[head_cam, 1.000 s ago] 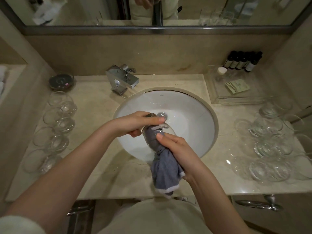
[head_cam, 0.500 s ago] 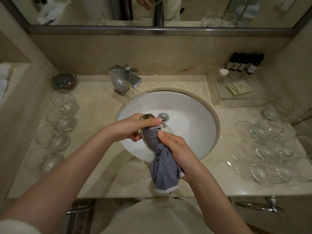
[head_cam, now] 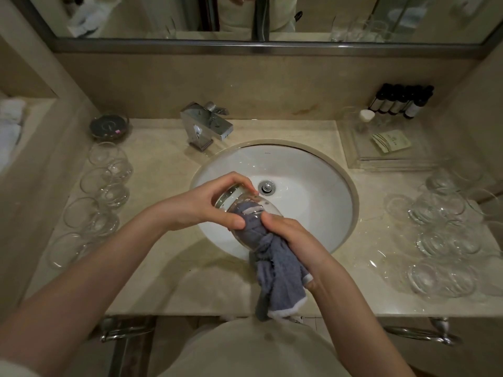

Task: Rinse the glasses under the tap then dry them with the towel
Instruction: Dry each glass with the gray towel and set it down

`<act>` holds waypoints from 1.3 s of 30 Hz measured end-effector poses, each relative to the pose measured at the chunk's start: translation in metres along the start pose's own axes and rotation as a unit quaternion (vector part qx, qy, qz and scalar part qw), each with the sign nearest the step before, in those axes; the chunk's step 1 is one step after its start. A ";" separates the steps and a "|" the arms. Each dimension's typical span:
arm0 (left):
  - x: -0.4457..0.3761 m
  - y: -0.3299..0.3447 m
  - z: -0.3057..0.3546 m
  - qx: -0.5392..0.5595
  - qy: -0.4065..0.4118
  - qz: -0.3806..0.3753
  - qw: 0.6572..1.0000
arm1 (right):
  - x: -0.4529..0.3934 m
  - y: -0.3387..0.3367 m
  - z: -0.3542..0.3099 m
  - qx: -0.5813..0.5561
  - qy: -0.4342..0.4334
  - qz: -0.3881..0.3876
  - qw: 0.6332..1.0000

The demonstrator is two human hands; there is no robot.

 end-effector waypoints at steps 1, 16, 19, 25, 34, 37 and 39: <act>0.001 0.001 -0.003 0.018 -0.035 0.001 0.999 | 0.000 0.000 -0.002 0.019 -0.018 0.006 1.000; 0.016 -0.006 -0.001 0.053 -0.130 -0.037 0.989 | -0.005 0.005 0.023 -0.096 0.141 -0.048 0.984; 0.020 -0.012 -0.007 0.083 -0.179 -0.041 0.979 | -0.007 0.013 0.021 -0.065 0.107 -0.037 0.991; 0.020 -0.019 -0.014 0.004 -0.219 0.019 0.976 | -0.015 0.030 0.021 -0.037 0.074 0.006 0.997; 0.037 -0.033 -0.019 0.061 -0.115 -0.020 0.991 | -0.013 0.032 0.035 -0.058 0.116 -0.021 0.991; 0.039 -0.037 -0.026 0.077 -0.153 -0.035 0.985 | -0.014 0.038 0.028 0.023 0.060 -0.021 0.998; 0.041 -0.040 -0.028 0.068 -0.187 -0.052 0.979 | -0.014 0.045 0.025 0.064 0.036 -0.025 0.997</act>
Point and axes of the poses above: each hand's wrist, its own x-axis away from the middle knuckle, its own y-axis out of the palm, z = x × y, the point moved 6 cm from there along -x, towards the middle knuckle, and after that the axes turned 12 degrees about z, right-handed, at the moved point
